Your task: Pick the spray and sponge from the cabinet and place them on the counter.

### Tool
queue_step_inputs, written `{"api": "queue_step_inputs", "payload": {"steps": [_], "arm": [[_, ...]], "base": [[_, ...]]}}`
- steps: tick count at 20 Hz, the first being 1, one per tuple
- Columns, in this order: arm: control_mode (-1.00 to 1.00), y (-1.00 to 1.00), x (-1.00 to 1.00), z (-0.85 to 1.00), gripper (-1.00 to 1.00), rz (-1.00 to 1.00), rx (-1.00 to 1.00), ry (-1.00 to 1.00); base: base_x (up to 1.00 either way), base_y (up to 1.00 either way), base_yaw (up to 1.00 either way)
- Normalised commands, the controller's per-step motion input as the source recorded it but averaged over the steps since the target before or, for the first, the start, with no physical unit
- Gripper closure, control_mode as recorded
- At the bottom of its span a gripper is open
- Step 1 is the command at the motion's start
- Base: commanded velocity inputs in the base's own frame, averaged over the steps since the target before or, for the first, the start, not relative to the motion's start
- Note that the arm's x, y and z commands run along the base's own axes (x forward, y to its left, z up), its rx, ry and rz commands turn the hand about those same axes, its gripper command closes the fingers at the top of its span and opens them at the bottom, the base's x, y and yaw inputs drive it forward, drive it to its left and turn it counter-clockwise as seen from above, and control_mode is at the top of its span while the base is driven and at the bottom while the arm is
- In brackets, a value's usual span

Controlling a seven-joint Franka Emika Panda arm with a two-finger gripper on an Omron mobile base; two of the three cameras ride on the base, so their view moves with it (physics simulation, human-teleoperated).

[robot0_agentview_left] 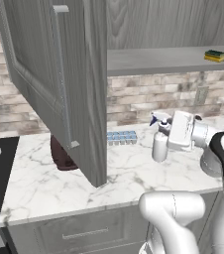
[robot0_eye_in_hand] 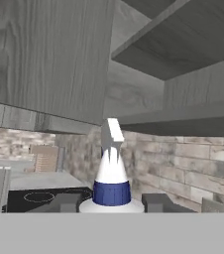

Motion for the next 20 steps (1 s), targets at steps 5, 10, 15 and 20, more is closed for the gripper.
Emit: {"api": "queue_step_inputs", "payload": {"steps": [5,10,15,20], "arm": [[-1.00,0.01,0.29,-0.08,1.00,-0.01,0.00,0.04],[-1.00,0.00,0.21,-0.18,1.00,0.00,0.00,0.05],[-1.00,0.00,0.09,-0.27,1.00,0.00,0.00,0.03],[-1.00,0.00,0.06,-0.22,1.00,0.00,0.01,0.00]], "base": [[0.00,0.00,0.00],[0.00,0.00,0.00],[0.00,0.00,0.00],[0.00,0.00,0.00]]}}
